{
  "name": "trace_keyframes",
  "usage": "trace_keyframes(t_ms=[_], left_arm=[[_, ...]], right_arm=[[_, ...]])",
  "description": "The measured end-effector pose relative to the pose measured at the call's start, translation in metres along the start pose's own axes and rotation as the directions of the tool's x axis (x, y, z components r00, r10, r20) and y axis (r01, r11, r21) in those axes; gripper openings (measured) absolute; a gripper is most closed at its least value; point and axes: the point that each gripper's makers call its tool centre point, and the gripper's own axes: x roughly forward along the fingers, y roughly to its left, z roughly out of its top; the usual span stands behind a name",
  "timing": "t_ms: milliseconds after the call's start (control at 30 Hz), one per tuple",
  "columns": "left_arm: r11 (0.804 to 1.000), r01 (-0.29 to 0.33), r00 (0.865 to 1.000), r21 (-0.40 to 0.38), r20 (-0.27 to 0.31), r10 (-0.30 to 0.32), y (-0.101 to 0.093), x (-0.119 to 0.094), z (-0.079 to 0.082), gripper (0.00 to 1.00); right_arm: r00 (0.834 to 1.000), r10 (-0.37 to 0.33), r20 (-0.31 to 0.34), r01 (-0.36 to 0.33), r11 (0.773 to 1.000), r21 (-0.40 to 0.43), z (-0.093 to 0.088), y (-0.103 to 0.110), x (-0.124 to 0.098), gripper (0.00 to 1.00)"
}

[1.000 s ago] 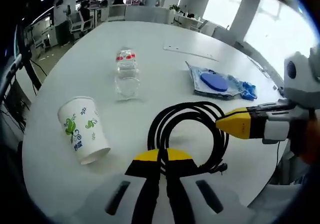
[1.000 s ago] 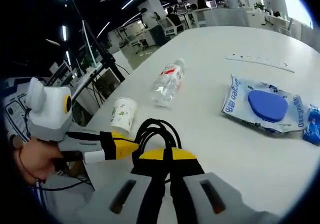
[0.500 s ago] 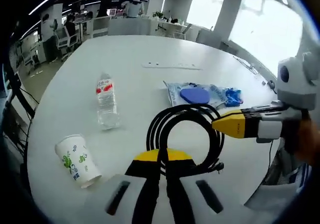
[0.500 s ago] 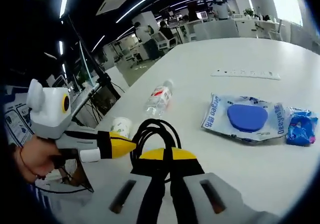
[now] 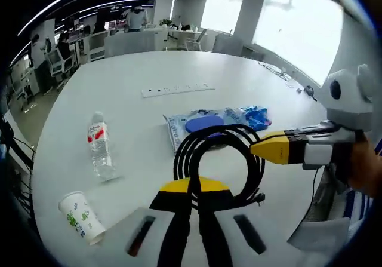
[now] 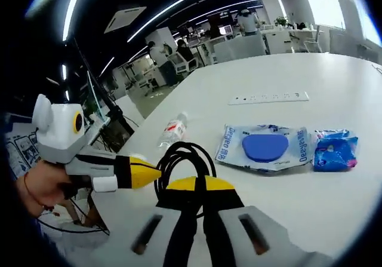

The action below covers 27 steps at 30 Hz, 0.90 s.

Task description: Arrange the tabletop items into an orderly group along one side of the table until the central work area is clear of visible clutter.

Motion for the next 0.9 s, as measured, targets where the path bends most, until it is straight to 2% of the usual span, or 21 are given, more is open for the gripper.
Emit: trace_keyframes(t_ms=[367, 567, 900], left_arm=[[0.991, 0.078, 0.997, 0.110, -0.008, -0.078, -0.047, 0.017, 0.028, 0.00], [0.977, 0.130, 0.991, 0.169, -0.014, -0.130, -0.082, 0.029, 0.042, 0.00], [0.953, 0.209, 0.978, 0.219, -0.052, -0.202, -0.132, 0.055, 0.043, 0.00]], right_arm=[[0.995, -0.070, 0.070, 0.067, 0.997, 0.048, 0.015, -0.038, -0.038, 0.00], [0.987, -0.123, 0.101, 0.116, 0.990, 0.077, 0.018, -0.063, -0.063, 0.00], [0.972, -0.208, 0.113, 0.194, 0.973, 0.123, 0.009, -0.109, -0.096, 0.00]])
